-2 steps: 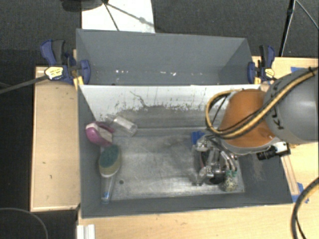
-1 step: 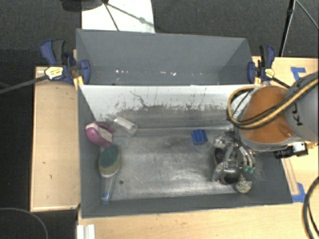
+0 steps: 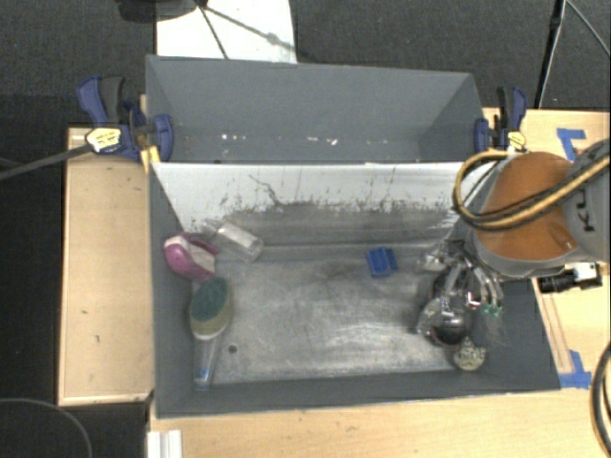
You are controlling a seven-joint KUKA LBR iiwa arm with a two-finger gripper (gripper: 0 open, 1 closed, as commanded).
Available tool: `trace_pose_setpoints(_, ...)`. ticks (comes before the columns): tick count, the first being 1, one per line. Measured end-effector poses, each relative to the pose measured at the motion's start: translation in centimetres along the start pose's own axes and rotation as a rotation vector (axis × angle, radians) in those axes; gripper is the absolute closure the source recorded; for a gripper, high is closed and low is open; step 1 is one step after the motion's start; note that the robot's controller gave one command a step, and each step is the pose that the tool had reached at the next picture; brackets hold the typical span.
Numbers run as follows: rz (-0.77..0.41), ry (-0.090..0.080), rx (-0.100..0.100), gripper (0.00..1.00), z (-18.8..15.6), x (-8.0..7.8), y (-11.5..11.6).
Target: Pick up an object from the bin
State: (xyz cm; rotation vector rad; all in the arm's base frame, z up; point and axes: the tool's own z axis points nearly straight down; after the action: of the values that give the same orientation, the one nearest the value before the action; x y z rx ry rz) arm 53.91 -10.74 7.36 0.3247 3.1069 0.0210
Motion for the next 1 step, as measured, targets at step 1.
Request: trace_pose_setpoints(1,-0.092,0.003,0.011,0.00,0.13,-0.78,12.03)
